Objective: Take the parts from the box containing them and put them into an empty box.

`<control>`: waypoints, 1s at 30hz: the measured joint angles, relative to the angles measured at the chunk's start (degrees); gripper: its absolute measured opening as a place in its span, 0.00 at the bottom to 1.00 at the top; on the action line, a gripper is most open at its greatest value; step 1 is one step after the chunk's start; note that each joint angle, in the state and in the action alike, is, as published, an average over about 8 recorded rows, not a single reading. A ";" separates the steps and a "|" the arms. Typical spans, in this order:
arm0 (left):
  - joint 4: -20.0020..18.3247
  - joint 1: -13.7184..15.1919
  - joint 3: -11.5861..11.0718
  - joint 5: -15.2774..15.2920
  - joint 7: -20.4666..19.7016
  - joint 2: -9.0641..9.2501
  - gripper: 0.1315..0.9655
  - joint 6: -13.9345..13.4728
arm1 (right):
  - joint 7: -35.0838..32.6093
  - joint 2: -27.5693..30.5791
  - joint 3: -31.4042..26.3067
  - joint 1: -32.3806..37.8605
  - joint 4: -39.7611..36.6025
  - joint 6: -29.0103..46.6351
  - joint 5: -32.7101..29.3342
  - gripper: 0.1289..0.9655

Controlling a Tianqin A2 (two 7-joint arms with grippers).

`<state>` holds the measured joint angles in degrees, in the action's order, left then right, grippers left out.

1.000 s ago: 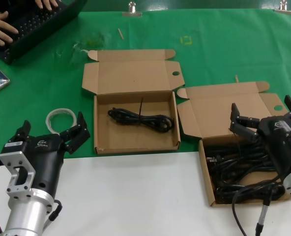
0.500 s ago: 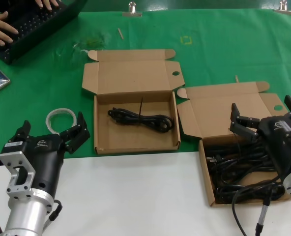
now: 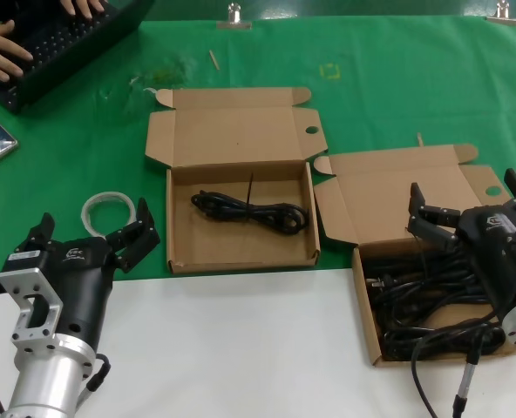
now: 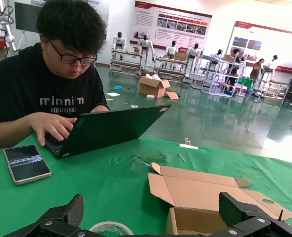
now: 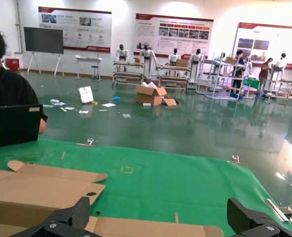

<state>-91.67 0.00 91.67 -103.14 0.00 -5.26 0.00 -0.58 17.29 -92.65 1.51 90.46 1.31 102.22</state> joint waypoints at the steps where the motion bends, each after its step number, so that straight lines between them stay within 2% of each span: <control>1: 0.00 0.00 0.00 0.00 0.00 0.00 1.00 0.00 | 0.00 0.00 0.00 0.00 0.00 0.00 0.00 1.00; 30: 0.00 0.00 0.00 0.01 0.00 0.00 1.00 0.00 | 0.00 0.00 0.00 0.00 0.00 0.00 0.00 1.00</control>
<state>-91.67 0.00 91.67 -103.13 0.00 -5.26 0.00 -0.58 17.29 -92.65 1.51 90.46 1.31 102.22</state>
